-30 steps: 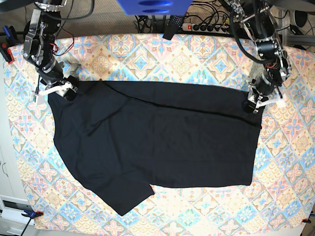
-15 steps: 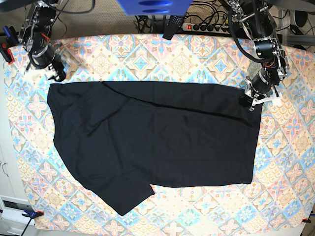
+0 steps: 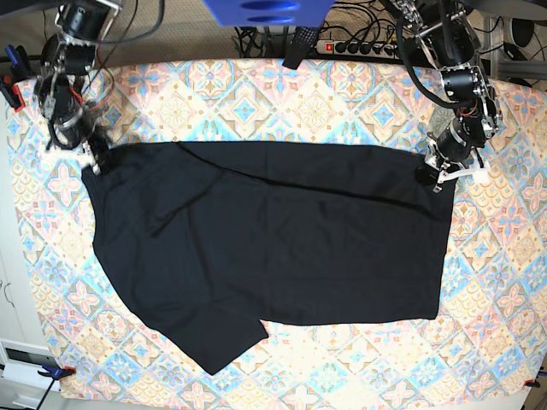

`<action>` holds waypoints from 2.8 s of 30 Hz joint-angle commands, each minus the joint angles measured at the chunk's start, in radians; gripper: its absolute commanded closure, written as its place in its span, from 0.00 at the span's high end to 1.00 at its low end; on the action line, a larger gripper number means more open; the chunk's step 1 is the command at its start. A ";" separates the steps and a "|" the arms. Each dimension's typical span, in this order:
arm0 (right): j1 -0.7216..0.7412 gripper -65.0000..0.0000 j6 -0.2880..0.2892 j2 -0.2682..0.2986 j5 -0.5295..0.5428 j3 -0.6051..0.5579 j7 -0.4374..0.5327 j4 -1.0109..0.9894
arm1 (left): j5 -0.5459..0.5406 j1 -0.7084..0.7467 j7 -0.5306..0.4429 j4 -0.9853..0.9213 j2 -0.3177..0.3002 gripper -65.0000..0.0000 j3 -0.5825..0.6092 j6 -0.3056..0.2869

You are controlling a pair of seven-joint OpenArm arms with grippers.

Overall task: Fold the T-shirt properly
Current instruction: 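Lay the held shoulder edge down and release with both grippers, then regrip the shirt edge with both grippers and drag it toward the robot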

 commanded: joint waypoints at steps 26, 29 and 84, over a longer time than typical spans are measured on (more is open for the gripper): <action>-0.241 0.15 -0.018 0.017 -0.021 0.161 -0.147 0.143 | 0.004 0.296 0.048 0.248 -0.013 0.00 -0.003 0.005; -0.245 0.16 -0.018 0.017 -0.021 0.161 -0.139 0.168 | 0.004 0.302 0.045 0.251 -0.025 0.00 -0.005 0.002; -0.220 0.01 -0.018 -0.029 -0.023 0.142 -0.207 0.246 | 0.008 0.272 0.105 0.254 -0.033 0.00 -0.001 0.002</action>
